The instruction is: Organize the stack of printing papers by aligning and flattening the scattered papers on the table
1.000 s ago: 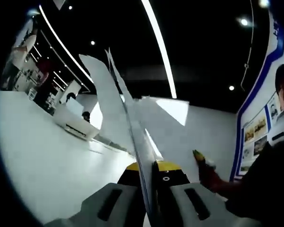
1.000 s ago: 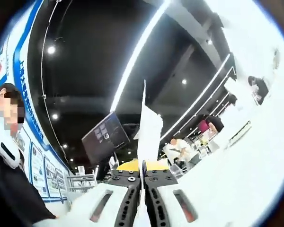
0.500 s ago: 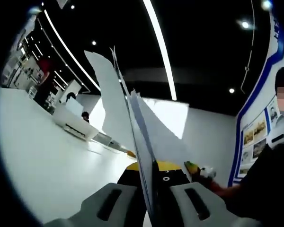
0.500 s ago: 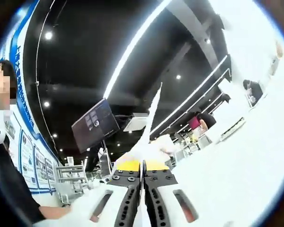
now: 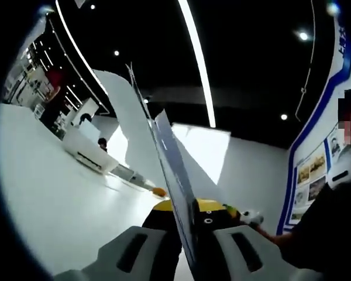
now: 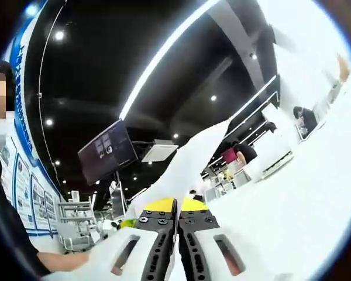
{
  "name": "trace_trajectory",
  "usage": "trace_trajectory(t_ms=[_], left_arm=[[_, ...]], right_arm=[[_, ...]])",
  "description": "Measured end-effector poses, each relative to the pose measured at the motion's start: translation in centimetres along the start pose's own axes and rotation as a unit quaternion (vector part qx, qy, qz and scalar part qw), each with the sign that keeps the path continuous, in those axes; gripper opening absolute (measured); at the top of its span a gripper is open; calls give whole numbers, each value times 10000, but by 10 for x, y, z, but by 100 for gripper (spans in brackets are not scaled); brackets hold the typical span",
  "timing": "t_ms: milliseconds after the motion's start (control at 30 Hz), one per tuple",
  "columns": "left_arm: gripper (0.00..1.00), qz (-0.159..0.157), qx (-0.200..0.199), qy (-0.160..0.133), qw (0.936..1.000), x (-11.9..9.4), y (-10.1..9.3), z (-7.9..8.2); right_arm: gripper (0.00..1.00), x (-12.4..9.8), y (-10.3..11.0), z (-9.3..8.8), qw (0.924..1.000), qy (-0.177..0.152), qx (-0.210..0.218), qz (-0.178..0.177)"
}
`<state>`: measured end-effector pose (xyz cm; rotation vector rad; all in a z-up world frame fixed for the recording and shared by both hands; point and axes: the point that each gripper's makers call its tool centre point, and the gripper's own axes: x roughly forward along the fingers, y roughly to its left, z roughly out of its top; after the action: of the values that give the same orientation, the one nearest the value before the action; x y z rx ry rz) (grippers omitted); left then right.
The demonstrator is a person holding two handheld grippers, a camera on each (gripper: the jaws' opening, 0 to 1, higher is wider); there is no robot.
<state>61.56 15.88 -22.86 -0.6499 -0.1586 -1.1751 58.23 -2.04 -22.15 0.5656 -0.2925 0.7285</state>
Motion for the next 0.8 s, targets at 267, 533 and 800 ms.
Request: trace_trajectory(t_ms=[267, 533, 800], left_arm=[[14, -12, -208, 48, 9998, 2, 1, -3], [6, 94, -136, -115, 9998, -2, 5, 1], [6, 55, -80, -95, 9999, -2, 2, 0]], right_arm=[[0, 5, 21, -20, 9992, 218, -33, 338], [0, 4, 23, -29, 9980, 400, 92, 474], [0, -2, 22, -20, 9964, 486, 188, 669]])
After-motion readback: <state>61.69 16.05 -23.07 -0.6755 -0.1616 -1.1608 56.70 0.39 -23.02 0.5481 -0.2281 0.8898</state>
